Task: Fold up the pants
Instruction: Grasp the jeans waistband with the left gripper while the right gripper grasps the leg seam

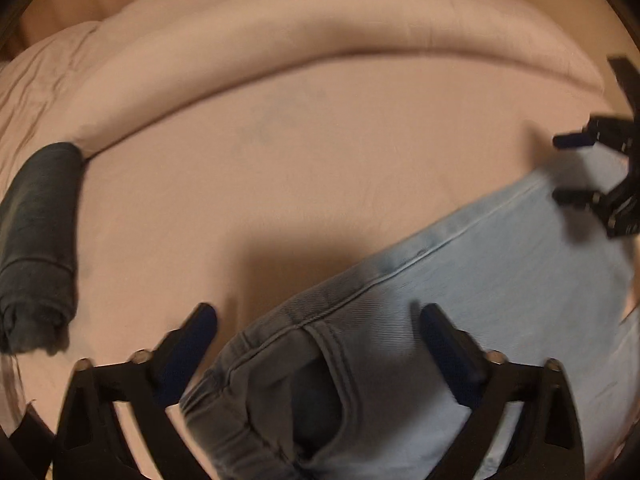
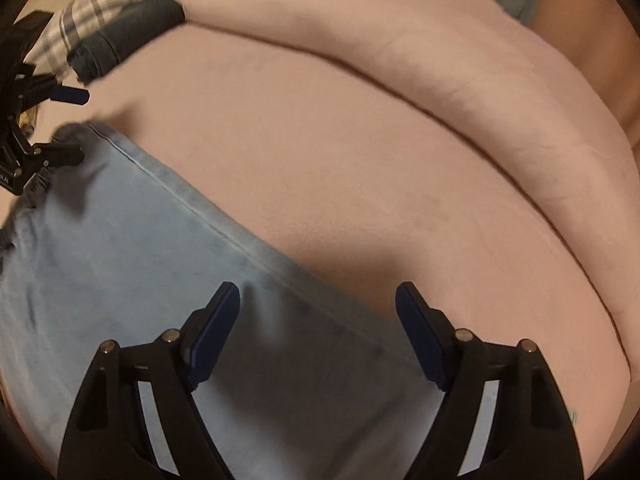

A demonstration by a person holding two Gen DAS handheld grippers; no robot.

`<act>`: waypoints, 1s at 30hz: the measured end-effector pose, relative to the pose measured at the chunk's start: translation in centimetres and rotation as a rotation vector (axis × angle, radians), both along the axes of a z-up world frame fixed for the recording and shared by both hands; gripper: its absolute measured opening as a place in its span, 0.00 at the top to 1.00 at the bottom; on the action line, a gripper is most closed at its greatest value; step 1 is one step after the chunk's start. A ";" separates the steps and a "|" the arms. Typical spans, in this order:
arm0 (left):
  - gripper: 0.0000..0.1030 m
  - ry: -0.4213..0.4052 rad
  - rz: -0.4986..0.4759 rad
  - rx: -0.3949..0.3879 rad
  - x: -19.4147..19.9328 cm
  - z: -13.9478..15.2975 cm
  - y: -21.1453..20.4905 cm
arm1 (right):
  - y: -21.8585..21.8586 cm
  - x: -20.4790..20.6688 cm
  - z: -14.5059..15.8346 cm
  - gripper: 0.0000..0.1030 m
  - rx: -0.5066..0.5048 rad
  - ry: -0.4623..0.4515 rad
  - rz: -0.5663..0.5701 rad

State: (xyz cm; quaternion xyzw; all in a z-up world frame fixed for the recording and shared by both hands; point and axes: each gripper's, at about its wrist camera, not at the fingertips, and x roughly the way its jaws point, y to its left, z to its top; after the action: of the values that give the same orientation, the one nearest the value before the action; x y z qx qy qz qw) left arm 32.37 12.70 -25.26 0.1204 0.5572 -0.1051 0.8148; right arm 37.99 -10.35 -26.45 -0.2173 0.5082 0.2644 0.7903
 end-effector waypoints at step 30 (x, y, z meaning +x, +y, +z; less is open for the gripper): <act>0.49 -0.055 0.038 -0.113 -2.4 0.5 4.7 | 2.5 -0.1 -0.3 0.49 0.130 0.142 0.097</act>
State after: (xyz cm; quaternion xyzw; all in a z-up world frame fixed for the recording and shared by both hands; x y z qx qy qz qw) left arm 29.94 17.40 -24.80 0.0663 0.5299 -0.1174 0.8373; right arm 37.91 -7.89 -26.74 -0.1704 0.5336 0.3495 0.7511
